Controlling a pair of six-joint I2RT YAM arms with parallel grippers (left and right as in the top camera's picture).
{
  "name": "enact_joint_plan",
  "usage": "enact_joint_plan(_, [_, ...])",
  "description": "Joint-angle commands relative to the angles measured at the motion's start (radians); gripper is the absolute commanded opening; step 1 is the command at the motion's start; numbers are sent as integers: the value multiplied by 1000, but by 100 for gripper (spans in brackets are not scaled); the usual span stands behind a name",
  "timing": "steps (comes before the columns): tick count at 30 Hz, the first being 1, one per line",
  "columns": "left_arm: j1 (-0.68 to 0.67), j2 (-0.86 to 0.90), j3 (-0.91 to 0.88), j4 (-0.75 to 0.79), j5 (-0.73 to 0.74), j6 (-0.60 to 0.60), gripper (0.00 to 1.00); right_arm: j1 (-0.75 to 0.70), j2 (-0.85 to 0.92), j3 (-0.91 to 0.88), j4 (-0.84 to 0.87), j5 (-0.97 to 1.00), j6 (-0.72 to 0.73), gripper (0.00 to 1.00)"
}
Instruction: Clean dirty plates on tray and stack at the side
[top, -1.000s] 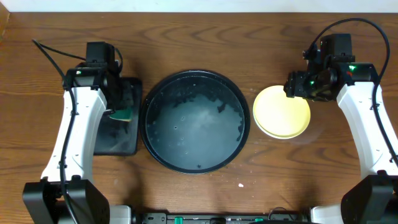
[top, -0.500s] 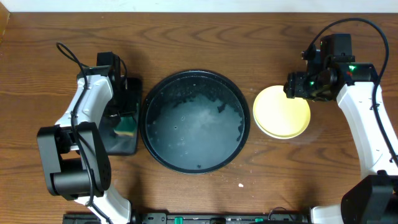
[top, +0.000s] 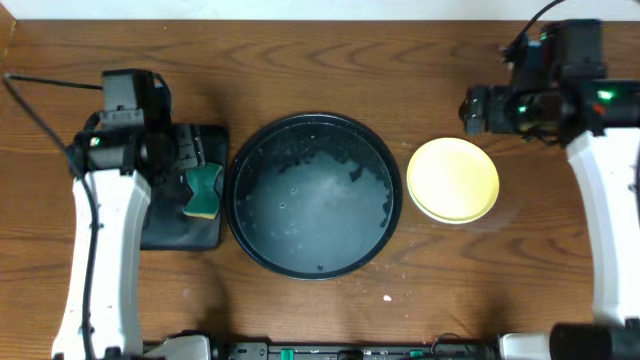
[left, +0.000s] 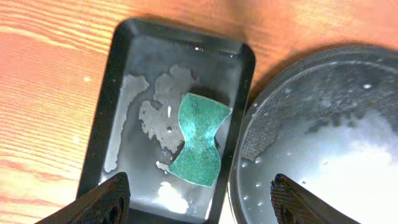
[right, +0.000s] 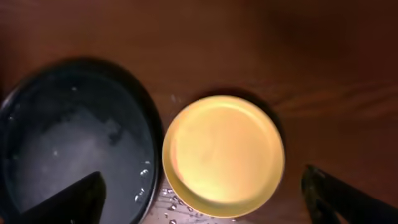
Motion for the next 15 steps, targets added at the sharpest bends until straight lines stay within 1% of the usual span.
enact_joint_plan(1, [0, -13, 13, -7, -5, -13, 73, 16, -124, 78, -10, -55, -5, 99])
enact_joint_plan(4, [0, -12, 13, -7, -5, -13, 73, 15, -266, 84, -13, -72, -5, 99])
enact_joint_plan(11, [0, -12, 13, -7, -5, -13, 73, 15, -484, 84, -14, -67, -9, 99])
enact_joint_plan(15, [0, -12, 13, -7, -5, -13, 73, 15, -569, 84, -92, -1, -31, 99])
